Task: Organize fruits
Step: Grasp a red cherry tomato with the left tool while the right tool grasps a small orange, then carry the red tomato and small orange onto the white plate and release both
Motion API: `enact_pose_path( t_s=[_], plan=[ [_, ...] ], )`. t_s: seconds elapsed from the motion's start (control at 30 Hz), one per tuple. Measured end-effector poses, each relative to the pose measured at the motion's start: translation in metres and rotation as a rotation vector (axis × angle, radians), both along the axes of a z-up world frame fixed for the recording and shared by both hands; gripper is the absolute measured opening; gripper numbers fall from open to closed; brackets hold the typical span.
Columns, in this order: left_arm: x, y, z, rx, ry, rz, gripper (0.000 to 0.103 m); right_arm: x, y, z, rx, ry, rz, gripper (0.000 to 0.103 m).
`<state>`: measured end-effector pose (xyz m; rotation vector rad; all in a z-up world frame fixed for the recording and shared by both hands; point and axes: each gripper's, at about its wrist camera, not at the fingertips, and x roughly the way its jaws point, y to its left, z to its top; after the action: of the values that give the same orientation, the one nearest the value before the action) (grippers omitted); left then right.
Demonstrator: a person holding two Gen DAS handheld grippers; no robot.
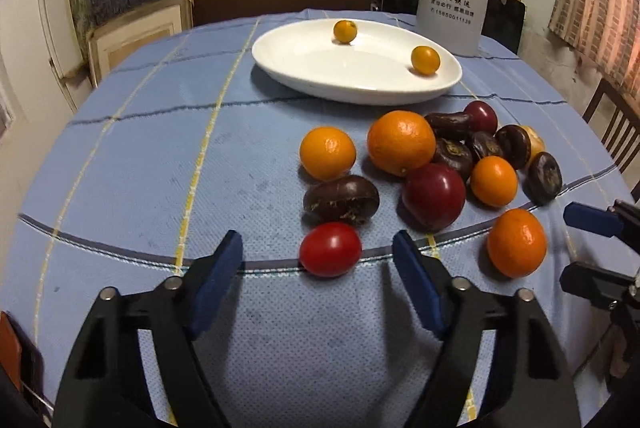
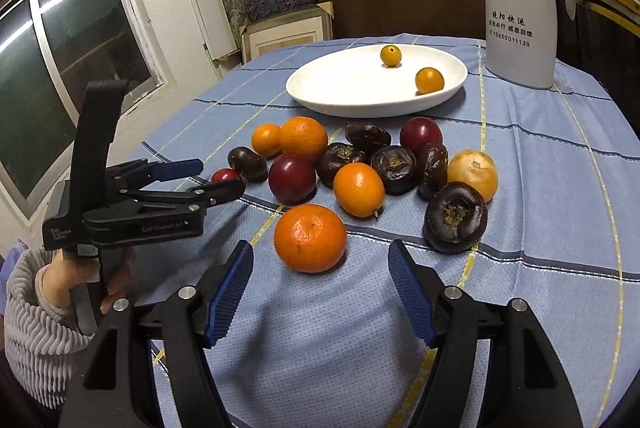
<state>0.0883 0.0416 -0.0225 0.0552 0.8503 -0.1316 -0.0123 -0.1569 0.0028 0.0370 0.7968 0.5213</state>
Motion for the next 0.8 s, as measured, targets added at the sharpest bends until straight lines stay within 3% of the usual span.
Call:
enact_pose_path(
  t_s=[0.07,0.17,0.23,0.4,0.8],
  plan=[
    [0.003,0.004,0.000,-0.036,0.013,-0.004,0.059,0.000,0.001,-0.001,-0.005,0.003,0.002,0.071],
    [0.005,0.002,-0.001,-0.043,0.016,-0.018,0.054,0.002,0.001,-0.002,-0.006,0.012,0.002,0.071],
    [0.006,-0.004,-0.004,-0.030,0.024,-0.037,0.052,0.003,0.001,-0.004,-0.006,0.021,0.000,0.071],
    [0.007,-0.019,-0.008,0.012,0.039,-0.075,0.031,0.007,0.001,-0.006,0.000,0.031,-0.003,0.071],
    [0.000,-0.012,0.001,-0.049,0.007,-0.061,0.031,0.027,0.027,-0.017,-0.032,0.085,0.003,0.071]
  ],
)
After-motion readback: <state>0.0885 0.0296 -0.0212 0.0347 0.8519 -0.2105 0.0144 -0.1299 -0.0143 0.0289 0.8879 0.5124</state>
